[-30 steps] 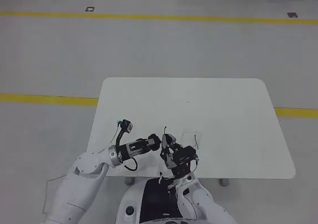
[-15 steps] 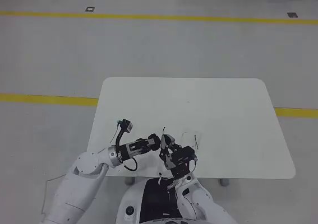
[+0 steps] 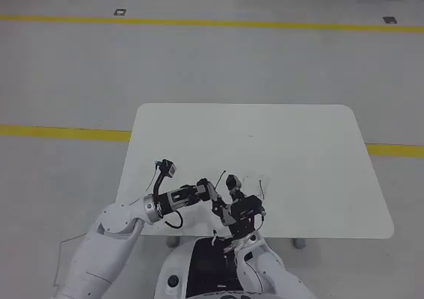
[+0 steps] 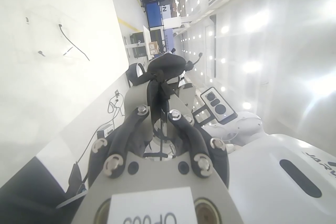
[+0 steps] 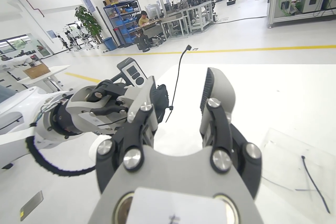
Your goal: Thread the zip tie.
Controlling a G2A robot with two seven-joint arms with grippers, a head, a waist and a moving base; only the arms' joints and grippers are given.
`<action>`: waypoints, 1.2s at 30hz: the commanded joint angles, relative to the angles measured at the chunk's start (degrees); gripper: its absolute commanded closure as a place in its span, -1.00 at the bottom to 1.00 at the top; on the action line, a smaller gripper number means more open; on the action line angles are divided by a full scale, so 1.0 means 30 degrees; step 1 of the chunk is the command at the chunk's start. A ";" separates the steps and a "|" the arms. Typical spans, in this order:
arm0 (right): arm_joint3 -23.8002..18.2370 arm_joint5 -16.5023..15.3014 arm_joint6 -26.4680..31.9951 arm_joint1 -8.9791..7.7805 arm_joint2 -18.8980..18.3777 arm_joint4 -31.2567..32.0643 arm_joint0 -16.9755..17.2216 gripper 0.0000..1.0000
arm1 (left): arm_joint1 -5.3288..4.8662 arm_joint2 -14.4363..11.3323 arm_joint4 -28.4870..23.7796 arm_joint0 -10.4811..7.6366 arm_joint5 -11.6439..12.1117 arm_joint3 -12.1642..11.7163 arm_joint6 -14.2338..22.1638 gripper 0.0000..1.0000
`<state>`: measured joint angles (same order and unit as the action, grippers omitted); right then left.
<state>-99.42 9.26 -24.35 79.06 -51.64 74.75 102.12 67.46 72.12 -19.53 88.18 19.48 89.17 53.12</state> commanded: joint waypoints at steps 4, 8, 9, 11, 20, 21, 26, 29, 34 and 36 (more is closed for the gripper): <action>-0.0194 0.0157 -0.0972 -0.0011 -0.0285 -0.0309 0.0204 -1.00 | -0.0103 0.0116 -0.0340 0.0089 0.0000 0.0069 -0.0081 1.00; -0.0208 0.0329 -0.1483 0.0001 -0.0392 -0.0438 0.0260 -1.00 | -0.0249 0.0355 0.0198 0.0191 0.0000 0.0320 0.0098 1.00; -0.0208 0.0329 -0.1483 0.0001 -0.0392 -0.0438 0.0260 -1.00 | -0.0249 0.0355 0.0198 0.0191 0.0000 0.0320 0.0098 1.00; -0.0208 0.0329 -0.1483 0.0001 -0.0392 -0.0438 0.0260 -1.00 | -0.0249 0.0355 0.0198 0.0191 0.0000 0.0320 0.0098 1.00; 0.0300 0.3025 -0.2279 0.0059 -0.0449 0.2043 0.0040 -1.00 | -0.0291 0.0531 -0.2843 -0.0110 -0.0929 -0.0351 0.1096 1.00; 0.0473 0.3404 -0.2764 0.0081 -0.0390 0.2423 0.0049 -1.00 | -0.0334 0.0688 -0.3738 -0.0221 -0.1210 -0.0640 0.1757 1.00; 0.1058 0.3406 -0.4020 0.0182 -0.1489 0.5069 0.0284 -1.00 | -0.0524 0.1293 -0.6515 -0.0407 -0.2651 -0.1347 0.3943 1.00; 0.1688 0.3406 -0.4930 0.0097 -0.1737 0.5069 0.0018 -1.00 | -0.0657 0.1532 -0.7405 -0.0559 -0.3686 -0.1697 0.5136 1.00; 0.3398 0.3406 -0.5847 -0.0466 -0.1237 0.5069 -0.1469 -1.00 | -0.0791 0.1529 -0.7961 -0.0970 -0.4810 -0.2278 0.5914 1.00; 0.3816 0.3406 -0.5960 -0.0673 -0.1015 0.5069 -0.2012 -1.00 | -0.0789 0.1429 -0.7824 -0.1064 -0.4391 -0.2214 0.5647 1.00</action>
<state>-88.53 19.48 -42.09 77.30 -54.93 89.95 96.84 65.08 76.59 -43.38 85.13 5.34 82.31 70.53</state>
